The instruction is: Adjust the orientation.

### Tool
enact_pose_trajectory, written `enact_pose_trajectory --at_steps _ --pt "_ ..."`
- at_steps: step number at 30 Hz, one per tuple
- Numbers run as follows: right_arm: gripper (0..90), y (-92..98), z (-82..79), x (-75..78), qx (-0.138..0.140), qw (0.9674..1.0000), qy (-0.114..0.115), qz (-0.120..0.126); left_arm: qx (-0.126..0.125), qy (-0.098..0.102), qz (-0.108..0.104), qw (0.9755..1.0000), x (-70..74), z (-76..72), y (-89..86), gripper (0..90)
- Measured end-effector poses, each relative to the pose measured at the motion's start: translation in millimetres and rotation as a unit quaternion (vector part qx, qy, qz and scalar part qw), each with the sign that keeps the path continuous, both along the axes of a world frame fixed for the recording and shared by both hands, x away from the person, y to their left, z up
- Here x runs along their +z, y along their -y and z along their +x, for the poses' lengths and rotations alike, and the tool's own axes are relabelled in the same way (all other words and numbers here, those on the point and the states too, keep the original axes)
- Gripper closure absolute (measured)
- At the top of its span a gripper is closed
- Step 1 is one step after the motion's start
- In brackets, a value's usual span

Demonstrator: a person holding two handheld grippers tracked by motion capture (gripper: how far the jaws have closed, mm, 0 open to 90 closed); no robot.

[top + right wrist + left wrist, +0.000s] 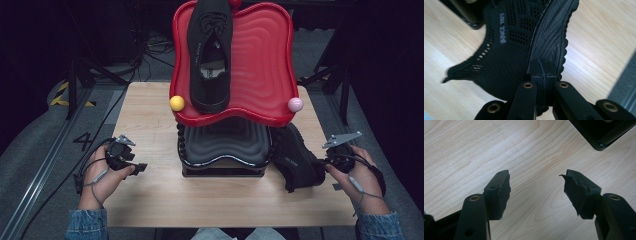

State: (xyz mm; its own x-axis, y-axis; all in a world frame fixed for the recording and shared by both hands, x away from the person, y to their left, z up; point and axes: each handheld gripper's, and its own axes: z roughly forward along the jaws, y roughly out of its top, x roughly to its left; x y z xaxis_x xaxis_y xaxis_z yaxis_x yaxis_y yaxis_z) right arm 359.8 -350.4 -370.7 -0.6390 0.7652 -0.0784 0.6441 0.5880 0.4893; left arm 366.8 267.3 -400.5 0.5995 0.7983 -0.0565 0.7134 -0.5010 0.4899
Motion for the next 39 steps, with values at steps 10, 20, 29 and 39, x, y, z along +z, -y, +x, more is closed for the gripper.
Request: enact_pose_trajectory --at_steps 10,20,29,39 --pt "90.0 32.8 15.6 -5.2 -0.041 0.9980 -0.020 -0.043 -0.003 -0.008 0.003 1.0000 -2.9 0.7 1.2 38.2" --pt "90.0 67.9 5.4 16.0 -0.073 0.9953 -0.010 -0.062 -0.001 -0.006 -0.002 1.0000 -1.0 -1.3 -1.5 37.5" --pt "76.3 58.0 -7.7 40.0 -0.038 0.9976 -0.006 -0.058 -0.001 -0.008 0.000 1.0000 -1.0 -1.9 -0.3 36.9" --pt "58.2 31.9 -3.0 43.2 0.025 0.9988 -0.010 -0.040 -0.004 -0.010 0.000 0.9999 -1.8 -3.2 -0.1 36.6"
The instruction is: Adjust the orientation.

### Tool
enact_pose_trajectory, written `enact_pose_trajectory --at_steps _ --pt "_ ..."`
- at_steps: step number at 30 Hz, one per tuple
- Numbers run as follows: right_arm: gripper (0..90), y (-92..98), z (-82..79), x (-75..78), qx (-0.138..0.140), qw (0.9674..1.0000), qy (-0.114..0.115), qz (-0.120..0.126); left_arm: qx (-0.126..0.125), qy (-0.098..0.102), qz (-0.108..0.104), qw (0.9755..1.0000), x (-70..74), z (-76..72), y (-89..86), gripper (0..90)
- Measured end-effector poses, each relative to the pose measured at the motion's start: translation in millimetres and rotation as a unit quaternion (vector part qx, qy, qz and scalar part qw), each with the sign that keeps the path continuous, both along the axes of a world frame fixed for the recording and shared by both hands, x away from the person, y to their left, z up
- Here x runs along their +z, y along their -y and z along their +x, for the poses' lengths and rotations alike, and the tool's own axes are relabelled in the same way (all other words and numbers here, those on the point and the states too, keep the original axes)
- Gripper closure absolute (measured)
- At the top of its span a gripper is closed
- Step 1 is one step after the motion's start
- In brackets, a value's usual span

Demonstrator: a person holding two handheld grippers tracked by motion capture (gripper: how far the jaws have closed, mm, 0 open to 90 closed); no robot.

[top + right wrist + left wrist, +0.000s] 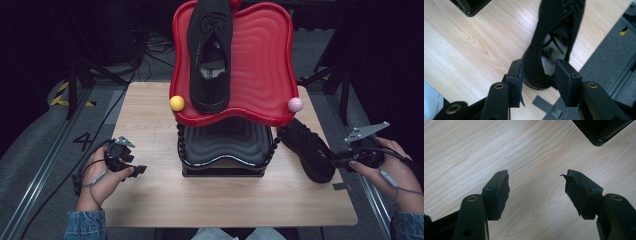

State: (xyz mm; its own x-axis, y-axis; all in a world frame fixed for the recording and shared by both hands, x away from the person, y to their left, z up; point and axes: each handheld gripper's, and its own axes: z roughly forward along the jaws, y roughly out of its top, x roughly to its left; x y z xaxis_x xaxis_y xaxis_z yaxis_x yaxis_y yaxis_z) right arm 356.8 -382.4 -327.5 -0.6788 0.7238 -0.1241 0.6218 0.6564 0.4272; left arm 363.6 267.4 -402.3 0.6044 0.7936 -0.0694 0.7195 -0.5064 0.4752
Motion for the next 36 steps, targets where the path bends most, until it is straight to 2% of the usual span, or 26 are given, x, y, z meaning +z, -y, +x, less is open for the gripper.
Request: enact_pose_trajectory --at_steps 3,6,7,12,16,18,21,23,26,31,34,36 --pt "57.7 -4.2 11.8 -11.6 0.010 0.9998 -0.018 -0.006 -0.003 -0.006 -0.001 1.0000 -0.9 -1.0 0.2 36.1" --pt "57.2 -5.6 15.8 -17.4 0.014 0.9995 -0.023 -0.016 -0.002 -0.004 0.001 1.0000 -0.7 -2.3 -1.0 36.1" --pt "56.2 -6.3 21.4 -25.4 0.020 0.9991 -0.031 -0.022 -0.001 -0.006 -0.001 1.0000 -1.0 -4.1 -2.1 36.0" --pt "56.5 -8.1 31.0 -38.7 0.033 0.9978 -0.050 -0.028 0.005 -0.012 -0.004 0.9999 -2.7 -10.3 -5.8 35.7" --pt "62.4 -10.5 37.5 -49.1 0.041 0.9963 -0.070 -0.030 0.012 -0.011 -0.009 0.9998 -2.7 -15.4 -10.4 36.3" --pt "68.8 -11.0 39.6 -52.9 0.041 0.9954 -0.082 -0.027 0.016 -0.012 -0.011 0.9997 -2.8 -17.7 -12.5 36.5" --pt "81.9 -12.8 40.6 -54.1 0.032 0.9947 -0.096 -0.022 0.019 -0.014 -0.010 0.9997 -3.6 -19.7 -14.4 36.5" --pt "86.1 -16.5 40.9 -51.0 0.025 0.9946 -0.097 -0.026 0.019 -0.017 -0.011 0.9996 -4.5 -20.2 -14.5 36.5" --pt "86.3 -27.8 40.6 -47.8 0.036 0.9941 -0.102 -0.012 0.016 -0.016 -0.011 0.9997 -5.1 -19.9 -13.8 36.6" --pt "82.7 -55.5 39.9 -47.1 0.071 0.9921 -0.103 0.006 0.017 -0.017 -0.009 0.9997 -6.6 -18.7 -12.0 36.6" --pt "81.3 -69.5 41.1 -52.3 0.084 0.9905 -0.109 0.006 0.015 -0.019 -0.011 0.9996 -7.2 -18.1 -11.4 36.6" --pt "80.5 -71.8 41.8 -52.5 0.083 0.9906 -0.109 0.002 0.013 -0.019 -0.012 0.9997 -7.3 -17.2 -11.0 36.6"
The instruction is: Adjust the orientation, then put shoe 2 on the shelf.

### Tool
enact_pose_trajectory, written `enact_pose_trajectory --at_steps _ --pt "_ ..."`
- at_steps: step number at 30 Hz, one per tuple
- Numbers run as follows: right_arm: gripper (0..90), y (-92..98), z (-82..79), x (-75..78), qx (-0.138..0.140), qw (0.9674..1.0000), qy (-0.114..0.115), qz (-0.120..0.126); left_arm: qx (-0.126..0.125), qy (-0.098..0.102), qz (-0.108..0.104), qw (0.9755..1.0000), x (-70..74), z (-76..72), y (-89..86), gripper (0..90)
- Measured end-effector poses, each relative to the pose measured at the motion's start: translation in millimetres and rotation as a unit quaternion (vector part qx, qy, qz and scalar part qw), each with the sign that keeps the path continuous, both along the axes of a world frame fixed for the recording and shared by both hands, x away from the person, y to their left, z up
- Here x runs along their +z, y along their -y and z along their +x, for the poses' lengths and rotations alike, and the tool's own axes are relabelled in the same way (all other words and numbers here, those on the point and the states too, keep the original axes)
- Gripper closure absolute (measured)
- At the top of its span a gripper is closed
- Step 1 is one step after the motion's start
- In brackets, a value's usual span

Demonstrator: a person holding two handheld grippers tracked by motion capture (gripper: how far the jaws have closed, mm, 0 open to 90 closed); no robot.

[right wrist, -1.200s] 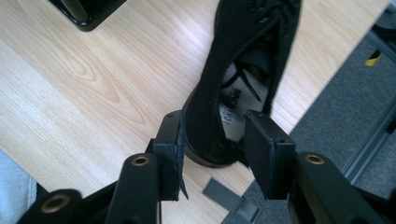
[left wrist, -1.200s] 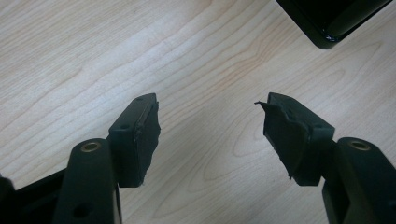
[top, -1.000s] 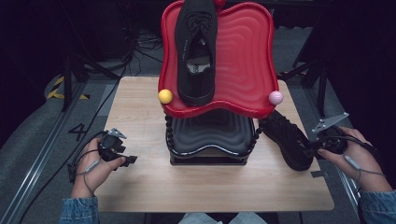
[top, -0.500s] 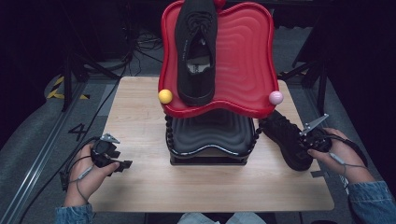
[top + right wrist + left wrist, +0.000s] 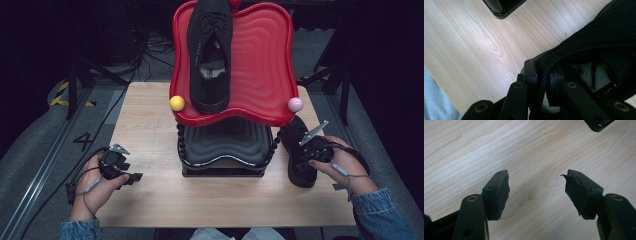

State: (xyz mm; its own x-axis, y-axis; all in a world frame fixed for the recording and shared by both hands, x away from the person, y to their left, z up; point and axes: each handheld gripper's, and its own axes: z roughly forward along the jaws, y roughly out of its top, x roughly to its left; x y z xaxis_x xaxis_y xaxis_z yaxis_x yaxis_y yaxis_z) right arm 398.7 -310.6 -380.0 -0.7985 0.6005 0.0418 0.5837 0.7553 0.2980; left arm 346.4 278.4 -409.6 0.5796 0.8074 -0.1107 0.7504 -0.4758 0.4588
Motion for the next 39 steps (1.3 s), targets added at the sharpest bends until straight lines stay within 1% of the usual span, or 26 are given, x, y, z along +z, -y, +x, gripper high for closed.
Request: enact_pose_trajectory --at_steps 2,3,4,6,10,13,16,18,20,21,23,24,26,27,29,30,32,33,35,37,38,39 --pt "77.1 1.2 0.0 -2.2 -0.002 1.0000 -0.002 0.002 0.000 -0.001 0.000 1.0000 -0.4 0.3 0.3 36.6" --pt "75.4 1.7 -0.4 -6.1 0.001 1.0000 -0.008 0.003 -0.002 -0.001 0.001 1.0000 -0.5 0.6 0.3 36.6" --pt "75.4 1.8 -0.7 -9.2 0.002 0.9999 -0.013 -0.002 -0.004 -0.002 0.001 1.0000 -0.7 1.0 0.3 36.6" --pt "76.7 2.1 -0.8 -13.9 0.002 0.9998 -0.018 -0.002 -0.004 -0.002 0.000 1.0000 -1.5 1.3 1.0 36.4" --pt "80.3 1.6 0.6 -23.9 -0.002 0.9992 -0.039 0.008 -0.004 -0.004 -0.001 1.0000 -1.9 1.4 2.7 36.4" --pt "82.6 3.7 0.4 -24.4 -0.009 0.9989 -0.043 0.017 -0.005 -0.004 0.000 1.0000 -2.7 2.1 2.9 36.4" --pt "86.3 4.8 0.2 -25.2 -0.020 0.9981 -0.053 0.025 -0.004 -0.006 -0.002 1.0000 -3.5 2.7 3.5 36.2" --pt "87.8 5.1 0.4 -25.1 -0.026 0.9979 -0.053 0.025 -0.004 -0.015 -0.003 0.9999 -4.5 3.7 4.0 35.7" --pt "88.2 5.7 0.9 -24.8 -0.035 0.9975 -0.054 0.029 0.002 -0.023 -0.006 0.9997 -5.8 4.3 5.3 35.2" --pt "88.3 5.6 0.6 -24.5 -0.039 0.9974 -0.053 0.029 0.002 -0.023 -0.006 0.9997 -5.8 4.3 5.3 34.9" --pt "88.4 5.3 0.4 -24.3 -0.040 0.9974 -0.054 0.028 0.006 -0.031 -0.004 0.9995 -6.6 5.5 6.1 34.4" --pt "88.4 4.7 0.1 -23.9 -0.042 0.9974 -0.053 0.026 0.007 -0.031 -0.002 0.9995 -7.0 5.8 6.3 34.2" --pt "88.5 3.9 0.0 -22.9 -0.044 0.9974 -0.053 0.020 0.011 -0.029 -0.002 0.9995 -7.4 6.5 6.8 34.0" --pt "88.5 4.0 0.0 -21.2 -0.047 0.9973 -0.052 0.024 0.016 -0.020 -0.006 0.9997 -7.2 6.6 6.2 34.5" --pt "88.5 4.9 -0.4 -17.9 -0.050 0.9972 -0.047 0.032 0.025 -0.022 -0.008 0.9994 -7.5 6.1 4.5 34.5" --pt "88.5 5.4 -0.9 -15.7 -0.053 0.9969 -0.046 0.036 0.027 -0.025 -0.006 0.9993 -7.6 5.9 3.7 34.5" --pt "88.4 6.7 -1.4 -10.7 -0.059 0.9967 -0.043 0.036 0.028 -0.025 -0.006 0.9993 -7.4 5.4 3.0 34.5" --pt "88.4 6.7 -1.4 -10.7 -0.059 0.9967 -0.043 0.036 0.028 -0.025 -0.006 0.9993 -7.4 5.4 3.0 34.3" --pt "88.4 8.8 -2.4 -0.3 -0.062 0.9968 -0.038 0.033 0.027 -0.025 -0.006 0.9993 -6.9 5.4 3.3 33.8" --pt "88.4 9.3 -2.6 2.2 -0.063 0.9968 -0.037 0.034 0.026 -0.027 -0.005 0.9993 -7.0 5.5 3.9 33.4" --pt "88.4 10.1 -3.0 7.2 -0.062 0.9969 -0.036 0.032 0.025 -0.028 -0.004 0.9993 -7.1 5.4 4.1 33.2" --pt "88.4 11.3 -3.3 15.5 -0.062 0.9969 -0.035 0.034 0.025 -0.029 -0.005 0.9993 -6.9 5.1 4.2 33.0"
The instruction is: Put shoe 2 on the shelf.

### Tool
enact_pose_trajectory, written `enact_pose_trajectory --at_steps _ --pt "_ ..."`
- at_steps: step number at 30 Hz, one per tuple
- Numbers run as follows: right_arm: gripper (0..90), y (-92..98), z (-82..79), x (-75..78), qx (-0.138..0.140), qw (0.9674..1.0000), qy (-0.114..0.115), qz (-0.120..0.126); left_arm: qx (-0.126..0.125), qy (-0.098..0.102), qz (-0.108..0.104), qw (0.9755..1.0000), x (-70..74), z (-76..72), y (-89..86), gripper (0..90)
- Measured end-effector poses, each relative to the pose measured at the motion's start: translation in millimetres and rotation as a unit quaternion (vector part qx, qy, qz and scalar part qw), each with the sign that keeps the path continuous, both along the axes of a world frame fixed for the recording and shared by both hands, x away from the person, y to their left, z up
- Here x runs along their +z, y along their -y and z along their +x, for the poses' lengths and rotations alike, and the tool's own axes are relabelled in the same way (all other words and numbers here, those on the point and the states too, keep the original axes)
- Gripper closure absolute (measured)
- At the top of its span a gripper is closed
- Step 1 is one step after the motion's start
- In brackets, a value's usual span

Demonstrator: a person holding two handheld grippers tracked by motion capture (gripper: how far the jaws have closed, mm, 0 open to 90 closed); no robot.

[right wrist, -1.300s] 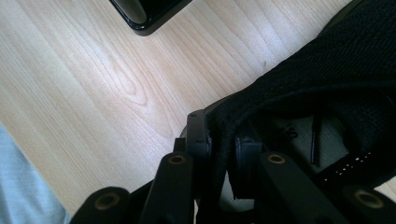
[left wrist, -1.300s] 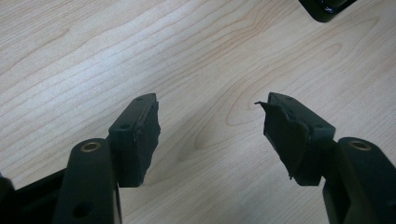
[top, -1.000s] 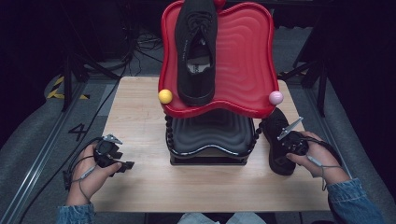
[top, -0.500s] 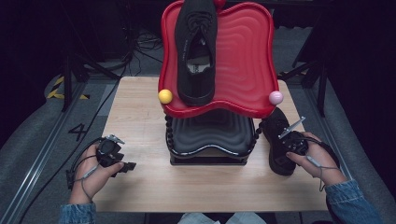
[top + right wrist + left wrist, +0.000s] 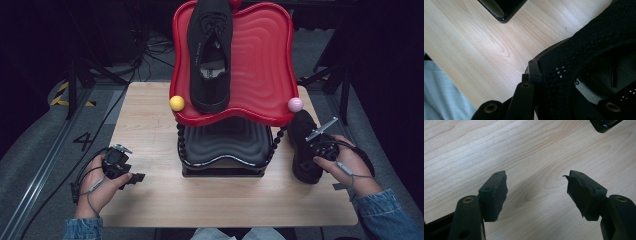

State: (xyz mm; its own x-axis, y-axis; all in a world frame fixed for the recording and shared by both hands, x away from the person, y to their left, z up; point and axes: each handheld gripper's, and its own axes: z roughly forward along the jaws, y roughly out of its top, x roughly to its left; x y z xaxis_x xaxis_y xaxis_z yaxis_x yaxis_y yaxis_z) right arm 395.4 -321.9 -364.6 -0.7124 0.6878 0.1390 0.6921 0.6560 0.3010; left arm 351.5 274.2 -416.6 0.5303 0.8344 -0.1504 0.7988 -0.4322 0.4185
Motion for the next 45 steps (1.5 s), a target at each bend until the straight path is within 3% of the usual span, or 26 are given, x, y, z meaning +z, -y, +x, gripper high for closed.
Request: enact_pose_trajectory --at_steps 7,17,29,37,45 --pt "88.2 0.5 -1.5 24.3 -0.001 1.0000 0.005 0.001 -0.003 0.001 0.006 1.0000 0.3 -0.2 0.4 32.3" --pt "88.0 -1.1 -6.7 82.6 0.007 0.9996 0.027 0.006 -0.009 -0.003 0.008 0.9999 -1.8 0.4 1.5 32.0" --pt "87.9 -6.7 -12.7 140.5 0.023 0.9983 0.051 0.019 -0.012 0.005 0.006 0.9999 3.1 0.0 4.3 31.0" --pt "87.7 -5.0 -14.8 166.1 0.033 0.9973 0.056 0.035 -0.029 -0.008 0.014 0.9994 -0.8 0.8 8.1 30.3" --pt "87.4 -0.3 -21.3 193.1 0.032 0.9964 0.073 0.030 -0.032 -0.013 0.016 0.9993 -2.8 1.2 9.8 30.1"
